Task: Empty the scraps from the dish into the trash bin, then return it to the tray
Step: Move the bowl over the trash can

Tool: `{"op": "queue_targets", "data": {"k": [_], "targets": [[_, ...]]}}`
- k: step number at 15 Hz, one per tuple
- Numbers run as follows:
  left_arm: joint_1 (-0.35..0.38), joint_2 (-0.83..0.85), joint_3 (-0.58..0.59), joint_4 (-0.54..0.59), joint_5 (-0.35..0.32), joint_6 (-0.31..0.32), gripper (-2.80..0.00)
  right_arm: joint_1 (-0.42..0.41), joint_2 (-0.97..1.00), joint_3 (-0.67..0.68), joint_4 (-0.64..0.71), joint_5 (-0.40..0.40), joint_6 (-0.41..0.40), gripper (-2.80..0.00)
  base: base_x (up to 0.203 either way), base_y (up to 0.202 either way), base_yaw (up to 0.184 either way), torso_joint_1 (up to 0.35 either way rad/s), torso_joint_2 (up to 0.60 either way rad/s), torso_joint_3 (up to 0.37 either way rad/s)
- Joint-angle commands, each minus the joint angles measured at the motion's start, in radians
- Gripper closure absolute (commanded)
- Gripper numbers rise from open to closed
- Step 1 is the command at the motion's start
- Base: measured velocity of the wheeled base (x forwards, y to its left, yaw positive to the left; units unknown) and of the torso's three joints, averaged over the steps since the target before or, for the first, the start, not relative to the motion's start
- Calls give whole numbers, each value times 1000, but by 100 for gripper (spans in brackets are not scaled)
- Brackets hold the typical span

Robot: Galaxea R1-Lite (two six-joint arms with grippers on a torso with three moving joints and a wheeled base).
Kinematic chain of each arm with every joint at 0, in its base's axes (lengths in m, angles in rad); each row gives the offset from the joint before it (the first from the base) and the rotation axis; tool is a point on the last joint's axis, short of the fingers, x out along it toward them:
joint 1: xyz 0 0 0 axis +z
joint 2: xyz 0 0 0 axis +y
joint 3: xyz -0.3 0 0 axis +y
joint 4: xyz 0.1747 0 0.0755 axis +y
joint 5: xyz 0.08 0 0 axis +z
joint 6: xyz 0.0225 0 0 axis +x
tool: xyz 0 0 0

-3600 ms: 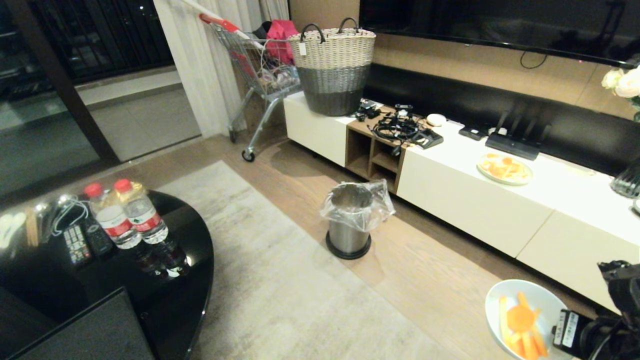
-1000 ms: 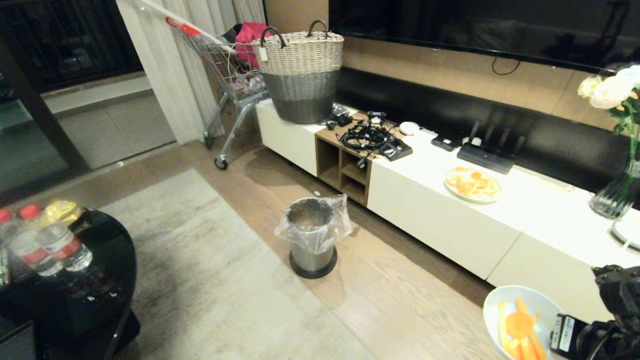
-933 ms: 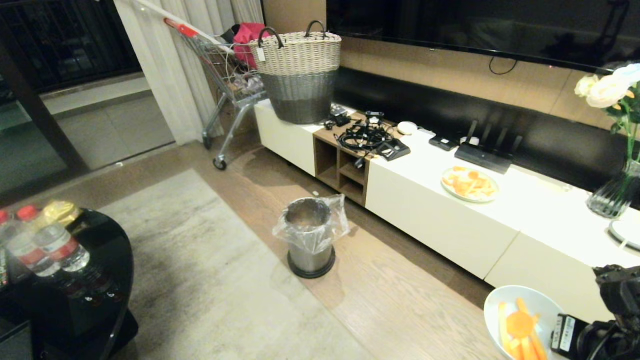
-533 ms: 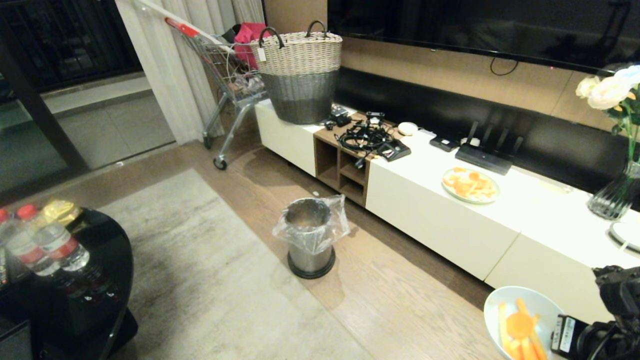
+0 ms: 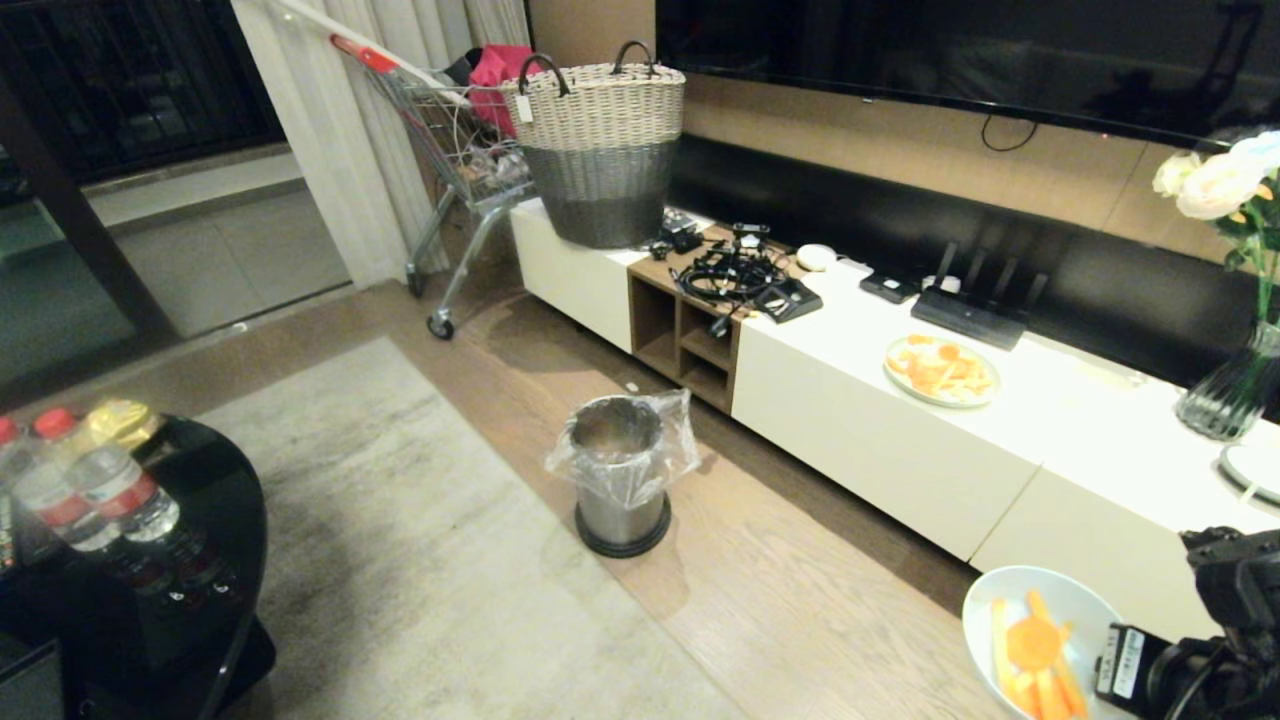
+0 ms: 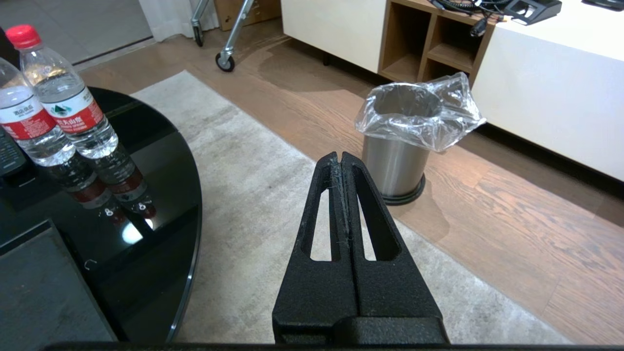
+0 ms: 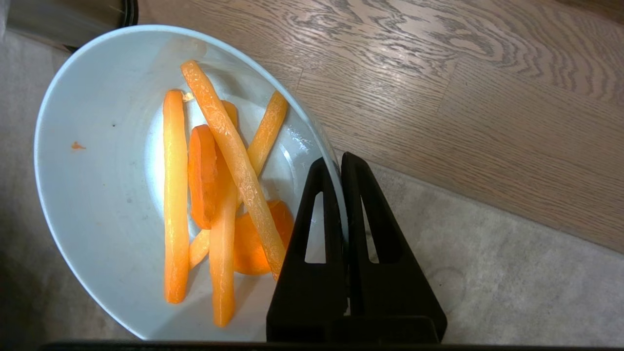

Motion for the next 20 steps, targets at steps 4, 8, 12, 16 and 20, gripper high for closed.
{"op": "queue_targets", "data": {"k": [4, 8, 12, 16, 20], "targets": [[0, 0, 0, 0, -2, 0, 0, 1, 2, 21, -11, -3, 4, 0, 22, 0, 0, -3, 1, 2], [0, 0, 0, 1, -2, -1, 0, 1, 2, 23, -12, -3, 4, 0, 179, 0, 1, 2, 4, 1], [0, 0, 0, 1, -2, 0, 0, 3, 2, 21, -12, -3, 4, 0, 187, 0, 1, 3, 4, 2], [0, 0, 0, 0, -2, 0, 0, 3, 2, 18, -12, -3, 3, 0, 183, 0, 3, 3, 3, 5], [0, 0, 0, 0, 2, 2, 0, 4, 3, 1, -12, -5, 0, 0, 34, 0, 0, 2, -1, 1]]}}
